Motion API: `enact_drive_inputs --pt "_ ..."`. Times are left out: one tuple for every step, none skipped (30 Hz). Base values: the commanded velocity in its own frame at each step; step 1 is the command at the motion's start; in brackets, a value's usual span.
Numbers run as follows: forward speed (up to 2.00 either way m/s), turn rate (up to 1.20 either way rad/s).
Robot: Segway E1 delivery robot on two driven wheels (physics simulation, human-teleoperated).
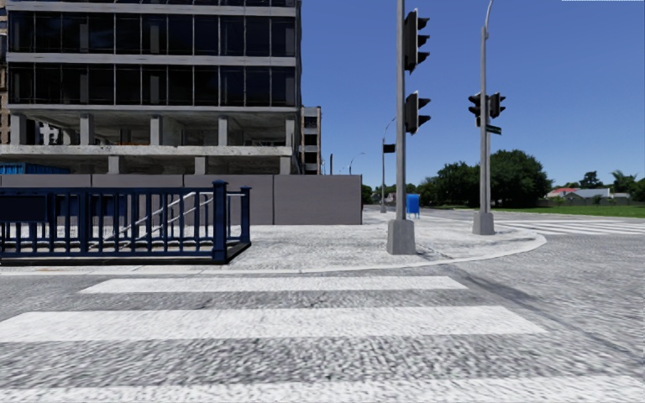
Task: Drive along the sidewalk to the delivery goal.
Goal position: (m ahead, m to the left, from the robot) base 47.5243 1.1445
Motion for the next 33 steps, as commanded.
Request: enact_drive_inputs --pt "2.00 0.00" --pt "2.00 0.00" --pt "2.00 0.00" --pt "2.00 0.00" --pt "2.00 0.00" --pt "2.00 0.00" --pt "2.00 0.00" --pt "2.00 0.00" --pt "2.00 0.00" --pt "2.00 0.00" --pt "2.00 0.00" --pt "2.00 0.00" --pt "2.00 0.00" --pt "2.00 0.00" --pt "2.00 0.00" --pt "2.00 0.00" --pt "2.00 0.00" --pt "2.00 0.00" --pt "2.00 0.00" --pt "1.97 0.00" --pt "1.97 0.00" --pt "1.88 0.00" --pt "1.80 0.00" --pt "1.80 0.00" --pt "1.74 0.00" --pt "1.59 0.00" --pt "1.54 0.00" --pt "1.54 0.00" --pt "1.53 0.00" --pt "1.53 0.00" --pt "1.53 0.00" --pt "1.53 0.00" --pt "1.52 0.00"
